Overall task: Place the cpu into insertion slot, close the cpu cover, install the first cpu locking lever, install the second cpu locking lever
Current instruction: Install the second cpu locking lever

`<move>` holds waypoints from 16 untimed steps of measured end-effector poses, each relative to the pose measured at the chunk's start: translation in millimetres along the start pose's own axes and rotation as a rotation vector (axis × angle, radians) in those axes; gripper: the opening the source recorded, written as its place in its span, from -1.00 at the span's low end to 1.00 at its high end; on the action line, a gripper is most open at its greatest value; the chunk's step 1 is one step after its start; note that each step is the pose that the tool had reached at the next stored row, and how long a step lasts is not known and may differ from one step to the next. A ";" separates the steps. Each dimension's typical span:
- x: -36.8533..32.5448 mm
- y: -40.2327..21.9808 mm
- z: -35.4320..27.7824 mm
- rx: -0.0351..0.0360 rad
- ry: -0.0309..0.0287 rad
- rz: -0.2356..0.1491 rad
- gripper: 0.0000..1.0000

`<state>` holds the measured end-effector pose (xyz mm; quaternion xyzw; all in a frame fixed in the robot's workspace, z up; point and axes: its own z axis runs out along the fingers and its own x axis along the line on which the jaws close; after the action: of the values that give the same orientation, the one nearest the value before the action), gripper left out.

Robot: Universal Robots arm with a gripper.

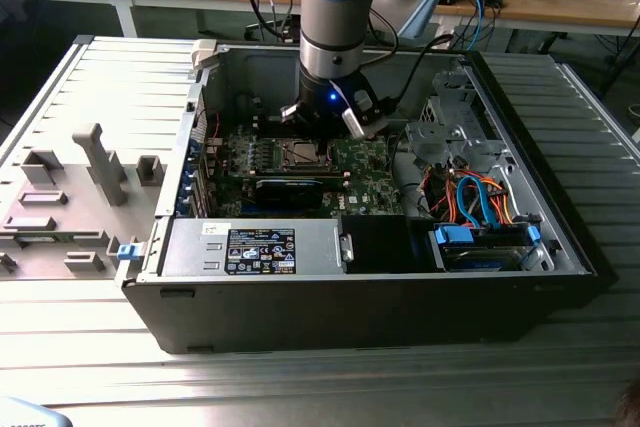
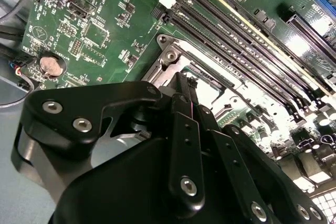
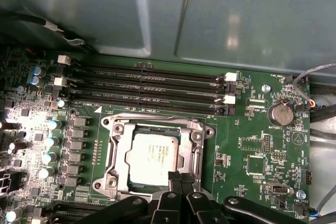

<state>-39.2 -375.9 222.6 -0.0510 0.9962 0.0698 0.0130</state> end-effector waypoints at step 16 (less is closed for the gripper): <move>0.7 -7.2 -1.0 -0.0003 0.0000 0.000 -0.79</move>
<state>-39.2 -383.1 222.6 -0.0511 0.9962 0.0700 0.0130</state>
